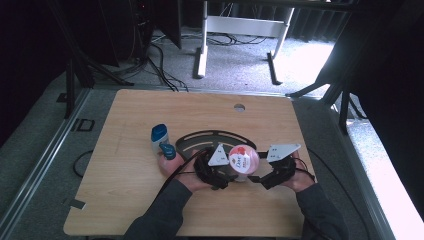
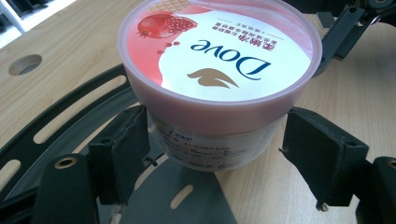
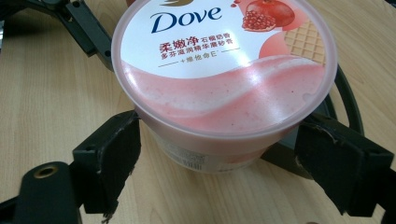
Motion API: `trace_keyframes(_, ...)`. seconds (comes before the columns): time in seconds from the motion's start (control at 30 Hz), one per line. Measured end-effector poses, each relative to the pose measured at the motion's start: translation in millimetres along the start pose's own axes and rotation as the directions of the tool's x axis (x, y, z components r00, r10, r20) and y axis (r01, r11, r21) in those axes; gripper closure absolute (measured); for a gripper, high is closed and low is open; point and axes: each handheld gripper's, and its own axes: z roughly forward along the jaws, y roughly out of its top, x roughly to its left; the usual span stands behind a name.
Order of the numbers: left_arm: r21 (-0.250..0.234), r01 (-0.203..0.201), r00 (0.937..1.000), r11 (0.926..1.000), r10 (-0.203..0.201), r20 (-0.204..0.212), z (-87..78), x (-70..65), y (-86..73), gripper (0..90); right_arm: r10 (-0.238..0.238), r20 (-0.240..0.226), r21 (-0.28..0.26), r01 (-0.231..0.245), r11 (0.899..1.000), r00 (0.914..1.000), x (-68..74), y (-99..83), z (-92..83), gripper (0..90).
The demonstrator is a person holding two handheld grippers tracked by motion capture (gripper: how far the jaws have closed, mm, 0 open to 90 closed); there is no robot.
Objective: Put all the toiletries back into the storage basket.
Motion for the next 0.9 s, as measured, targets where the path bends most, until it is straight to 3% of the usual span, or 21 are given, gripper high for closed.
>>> trace_keyframes(0.33,0.004,0.004,0.9993,1.0,-0.004,-0.038,2.7,5.1,1.2,23.4,-0.016,-0.01,0.036,0.016,0.999,0.9998,-11.7,7.7,4.5,14.5)
trace_keyframes(0.9,0.008,0.011,0.9974,0.9999,-0.011,-0.071,8.8,16.0,6.5,23.5,0.0,-0.014,0.045,0.0,0.999,0.9999,-29.0,12.0,10.6,14.0)
